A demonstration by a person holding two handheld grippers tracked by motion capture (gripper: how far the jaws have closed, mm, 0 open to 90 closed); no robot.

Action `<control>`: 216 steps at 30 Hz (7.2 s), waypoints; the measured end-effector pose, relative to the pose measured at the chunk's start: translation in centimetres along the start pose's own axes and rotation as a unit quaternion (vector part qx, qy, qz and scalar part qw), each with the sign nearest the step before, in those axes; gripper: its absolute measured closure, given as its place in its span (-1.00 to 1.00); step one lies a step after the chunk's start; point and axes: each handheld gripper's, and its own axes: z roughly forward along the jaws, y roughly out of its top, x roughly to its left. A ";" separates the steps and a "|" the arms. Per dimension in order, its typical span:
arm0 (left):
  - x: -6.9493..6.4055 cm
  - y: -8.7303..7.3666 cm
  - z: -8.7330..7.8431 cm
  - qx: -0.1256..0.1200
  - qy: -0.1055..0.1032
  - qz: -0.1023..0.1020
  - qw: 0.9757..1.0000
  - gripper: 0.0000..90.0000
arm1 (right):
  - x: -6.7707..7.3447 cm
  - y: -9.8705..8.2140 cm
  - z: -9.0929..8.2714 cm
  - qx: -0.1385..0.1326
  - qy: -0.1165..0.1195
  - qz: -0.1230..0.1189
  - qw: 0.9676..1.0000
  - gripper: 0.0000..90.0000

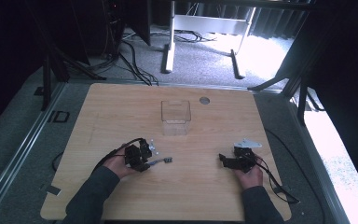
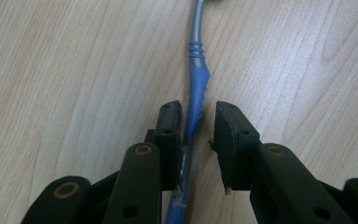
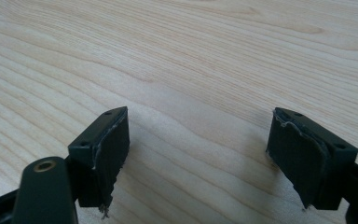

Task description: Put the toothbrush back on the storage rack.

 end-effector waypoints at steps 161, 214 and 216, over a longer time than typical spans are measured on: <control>3.4 1.3 -6.4 -0.111 0.057 -0.125 0.984 0.86 | 0.0 0.1 0.1 0.000 0.003 -0.002 1.000 -0.54; 3.5 2.1 -8.3 -0.226 0.097 -0.159 0.956 0.86 | 0.0 0.1 0.1 0.000 0.003 -0.003 1.000 -0.54; 3.5 2.1 -8.3 -0.231 0.097 -0.158 0.955 0.86 | 0.0 0.1 0.1 0.000 0.003 -0.003 1.000 -0.54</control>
